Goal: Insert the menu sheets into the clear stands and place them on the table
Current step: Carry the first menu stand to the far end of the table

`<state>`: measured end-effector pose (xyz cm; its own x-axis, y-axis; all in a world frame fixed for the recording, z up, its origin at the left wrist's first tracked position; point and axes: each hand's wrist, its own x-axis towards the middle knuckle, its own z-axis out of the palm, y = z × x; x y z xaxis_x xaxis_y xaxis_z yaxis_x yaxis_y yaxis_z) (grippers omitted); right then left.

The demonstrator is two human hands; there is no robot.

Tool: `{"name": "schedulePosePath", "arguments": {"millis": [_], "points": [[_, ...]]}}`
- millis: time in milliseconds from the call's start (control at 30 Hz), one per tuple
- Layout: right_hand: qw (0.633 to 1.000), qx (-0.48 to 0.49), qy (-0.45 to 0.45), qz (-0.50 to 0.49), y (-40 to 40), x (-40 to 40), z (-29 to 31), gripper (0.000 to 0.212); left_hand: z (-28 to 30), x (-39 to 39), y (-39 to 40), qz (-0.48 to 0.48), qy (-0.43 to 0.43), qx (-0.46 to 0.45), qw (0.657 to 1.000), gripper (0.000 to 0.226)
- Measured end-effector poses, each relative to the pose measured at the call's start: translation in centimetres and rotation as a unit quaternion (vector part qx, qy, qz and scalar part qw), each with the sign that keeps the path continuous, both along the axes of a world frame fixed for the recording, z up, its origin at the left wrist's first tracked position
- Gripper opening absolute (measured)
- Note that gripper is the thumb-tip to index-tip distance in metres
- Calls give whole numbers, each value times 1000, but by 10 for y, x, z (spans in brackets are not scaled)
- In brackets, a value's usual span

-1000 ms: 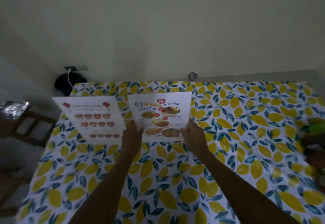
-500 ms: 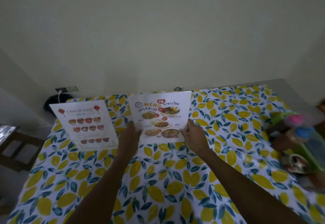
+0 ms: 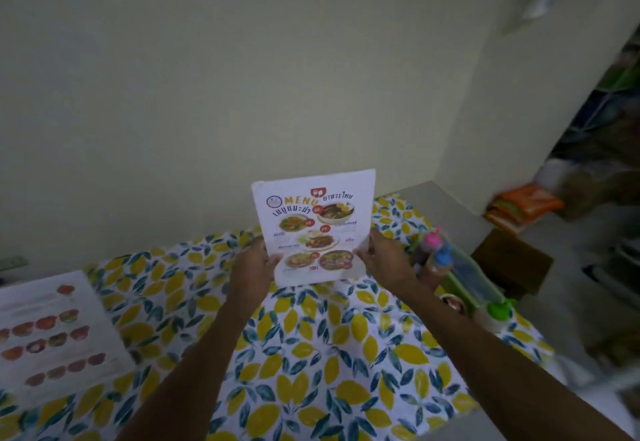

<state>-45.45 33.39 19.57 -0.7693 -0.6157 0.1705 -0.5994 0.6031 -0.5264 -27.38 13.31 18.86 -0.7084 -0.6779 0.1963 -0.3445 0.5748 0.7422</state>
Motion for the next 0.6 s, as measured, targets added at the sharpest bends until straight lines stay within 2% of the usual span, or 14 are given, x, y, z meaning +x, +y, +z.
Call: {"name": "schedulePosePath", "arguments": {"millis": [100,200,300,600], "points": [[1000,-6,1,-20,15,-46,14,42,8,-50,9,-23,22,2,1000,28],[999,-12,18,-31,22,-103,22,49,12,-104,15,-25,12,-16,999,28],[999,-8,29,-25,22,-163,26,47,4,-160,12,-27,4,-27,999,30],[999,14,-29,0,0,-353,-24,44,-22,-328,21,-6,-15,14,1000,26]]}}
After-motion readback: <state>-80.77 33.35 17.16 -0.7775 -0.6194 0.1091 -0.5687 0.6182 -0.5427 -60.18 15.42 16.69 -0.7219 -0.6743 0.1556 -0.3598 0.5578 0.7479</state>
